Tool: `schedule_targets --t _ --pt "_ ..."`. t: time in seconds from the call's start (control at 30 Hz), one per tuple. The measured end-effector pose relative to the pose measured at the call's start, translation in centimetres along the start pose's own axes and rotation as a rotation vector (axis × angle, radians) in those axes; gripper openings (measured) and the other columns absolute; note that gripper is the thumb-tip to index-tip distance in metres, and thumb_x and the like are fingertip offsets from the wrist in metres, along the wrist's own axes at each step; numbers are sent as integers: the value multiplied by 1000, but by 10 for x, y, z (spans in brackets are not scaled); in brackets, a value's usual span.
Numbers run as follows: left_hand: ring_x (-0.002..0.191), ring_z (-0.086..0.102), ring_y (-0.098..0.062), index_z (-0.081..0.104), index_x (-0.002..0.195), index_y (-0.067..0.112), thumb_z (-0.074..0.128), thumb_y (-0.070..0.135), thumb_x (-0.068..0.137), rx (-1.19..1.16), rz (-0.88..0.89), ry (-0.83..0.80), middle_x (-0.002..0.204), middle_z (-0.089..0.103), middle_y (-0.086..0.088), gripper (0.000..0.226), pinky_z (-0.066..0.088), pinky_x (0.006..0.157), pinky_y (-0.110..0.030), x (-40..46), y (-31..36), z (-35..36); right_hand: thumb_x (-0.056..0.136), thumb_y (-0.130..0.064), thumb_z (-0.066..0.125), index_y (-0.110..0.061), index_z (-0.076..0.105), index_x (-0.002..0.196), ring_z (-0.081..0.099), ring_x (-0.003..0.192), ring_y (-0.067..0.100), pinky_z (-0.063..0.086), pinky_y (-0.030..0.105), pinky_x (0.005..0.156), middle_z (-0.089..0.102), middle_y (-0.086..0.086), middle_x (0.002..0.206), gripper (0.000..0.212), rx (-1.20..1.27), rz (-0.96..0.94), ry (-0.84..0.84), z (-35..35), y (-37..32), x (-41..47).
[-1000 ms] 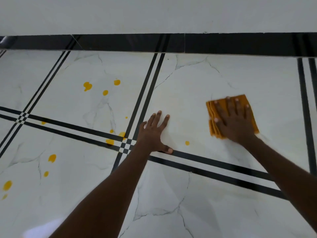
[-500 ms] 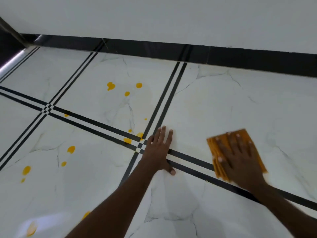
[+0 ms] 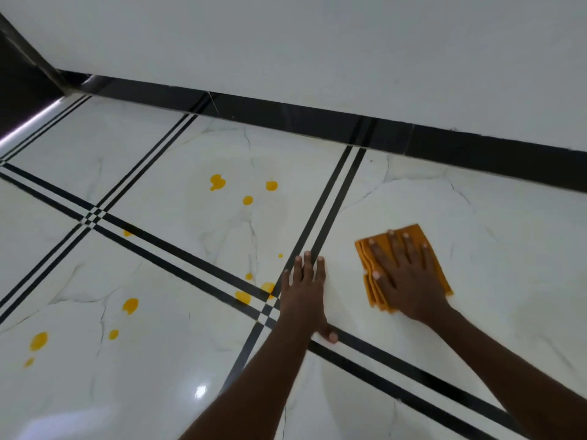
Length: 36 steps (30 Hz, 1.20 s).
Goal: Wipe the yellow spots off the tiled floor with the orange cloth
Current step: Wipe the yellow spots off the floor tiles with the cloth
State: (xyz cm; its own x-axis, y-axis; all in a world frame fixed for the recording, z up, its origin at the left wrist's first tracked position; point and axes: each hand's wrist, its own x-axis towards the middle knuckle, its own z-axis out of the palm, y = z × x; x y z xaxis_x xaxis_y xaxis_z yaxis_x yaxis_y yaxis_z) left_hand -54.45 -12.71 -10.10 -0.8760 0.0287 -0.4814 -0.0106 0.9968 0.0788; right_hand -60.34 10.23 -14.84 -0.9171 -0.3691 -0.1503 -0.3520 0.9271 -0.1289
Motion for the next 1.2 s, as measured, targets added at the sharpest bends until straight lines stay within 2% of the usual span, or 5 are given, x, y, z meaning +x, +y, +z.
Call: schedule_targets --t 0.3,0.47,0.7,1.0,1.2 --pt "146 -31 -31 -25 154 16 89 59 53 -16 37 -5 159 -34 -12 158 -6 123 -52 4 -5 6 98 -63 6 -28 1 165 5 158 45 2 66 125 5 17 173 76 44 90 -53 -40 -34 162" --pt "147 -31 -30 -24 154 19 88 62 53 -34 33 4 160 -33 -10 157 -7 122 -52 3 -8 7 99 -63 3 -28 13 165 17 157 45 12 65 124 20 16 171 76 -6 -133 -52 -9 -57 105" --pt "149 -27 -26 -23 155 21 86 66 49 -72 36 61 162 -31 -7 158 -7 122 -50 3 -11 13 100 -54 24 -19 25 163 27 150 53 17 69 119 24 25 167 72 6 208 61 10 18 -45" --pt "151 -23 -26 -19 156 23 85 67 53 -43 44 59 163 -26 -7 153 -5 123 -50 3 -16 12 94 -68 0 -23 16 165 19 155 50 15 69 123 19 21 170 86 -20 31 -34 -13 -46 78" --pt "153 -12 -29 -8 159 17 84 61 59 -12 11 131 166 -13 -12 142 0 124 -49 -16 -9 9 102 -61 9 -24 20 165 25 153 49 18 67 122 22 21 169 73 -8 31 51 10 -31 -41"
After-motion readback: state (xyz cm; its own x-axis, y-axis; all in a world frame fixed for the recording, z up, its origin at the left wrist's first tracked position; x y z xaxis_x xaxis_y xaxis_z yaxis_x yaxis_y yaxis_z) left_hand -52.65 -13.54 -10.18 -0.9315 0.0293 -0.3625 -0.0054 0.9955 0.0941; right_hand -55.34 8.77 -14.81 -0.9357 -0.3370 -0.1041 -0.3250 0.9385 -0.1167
